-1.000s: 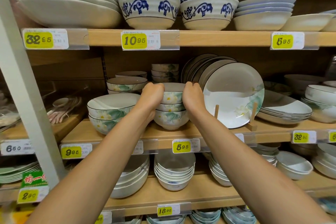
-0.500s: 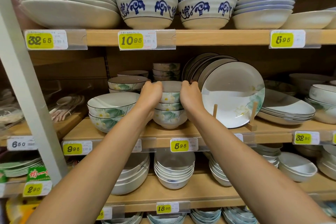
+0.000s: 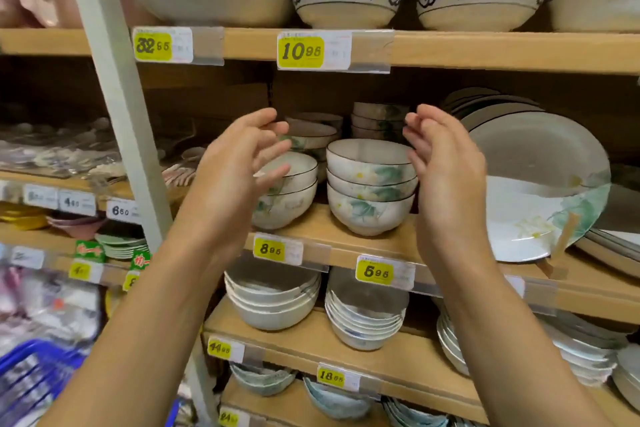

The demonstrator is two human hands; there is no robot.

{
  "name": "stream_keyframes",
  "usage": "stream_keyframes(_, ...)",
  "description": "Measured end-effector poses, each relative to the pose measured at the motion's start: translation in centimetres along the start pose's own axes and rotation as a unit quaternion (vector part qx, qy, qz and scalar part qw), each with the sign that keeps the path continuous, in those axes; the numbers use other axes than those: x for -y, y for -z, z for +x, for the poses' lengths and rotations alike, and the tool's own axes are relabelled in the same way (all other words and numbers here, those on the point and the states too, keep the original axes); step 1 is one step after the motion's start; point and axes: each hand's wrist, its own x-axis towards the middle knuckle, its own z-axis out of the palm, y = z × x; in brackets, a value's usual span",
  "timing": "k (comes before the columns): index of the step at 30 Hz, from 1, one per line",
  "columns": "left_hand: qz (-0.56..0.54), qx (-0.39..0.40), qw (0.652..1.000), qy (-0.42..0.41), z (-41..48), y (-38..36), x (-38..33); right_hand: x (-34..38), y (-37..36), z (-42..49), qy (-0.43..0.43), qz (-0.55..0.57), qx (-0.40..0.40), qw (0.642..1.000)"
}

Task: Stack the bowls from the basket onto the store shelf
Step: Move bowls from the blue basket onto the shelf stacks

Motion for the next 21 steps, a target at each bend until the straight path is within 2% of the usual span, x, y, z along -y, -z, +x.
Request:
stream_keyframes(3, 0.005, -0.038, 0.999, 0.024, -3.7, 4.2, 0.9, -1.6, 0.3, -2.7, -0.05, 0.097, 0.04, 0.993)
stream_keyframes(7, 0.024, -0.134, 0.986, 0.098, -9.1, 10.9, 3.3, -5.7, -0.9, -7.6, -0.157, 0.122, 0.111, 0.974)
stream_keyframes(11, 0.042, -0.207, 0.96, 0.183, -14.2, 18.3, 5.3, -10.1, -3.6, -14.3, -0.269, 0.046, 0.188, 0.944)
stream_keyframes(15, 0.048, -0.237, 0.93, 0.276, -18.9, 24.9, 6.9, -13.4, -7.3, -21.0, -0.363, -0.027, 0.267, 0.892)
stream_keyframes(21, 0.093, -0.228, 0.902, 0.354, -23.8, 33.6, 8.4, -18.6, -12.7, -30.3, -0.443, -0.133, 0.339, 0.819)
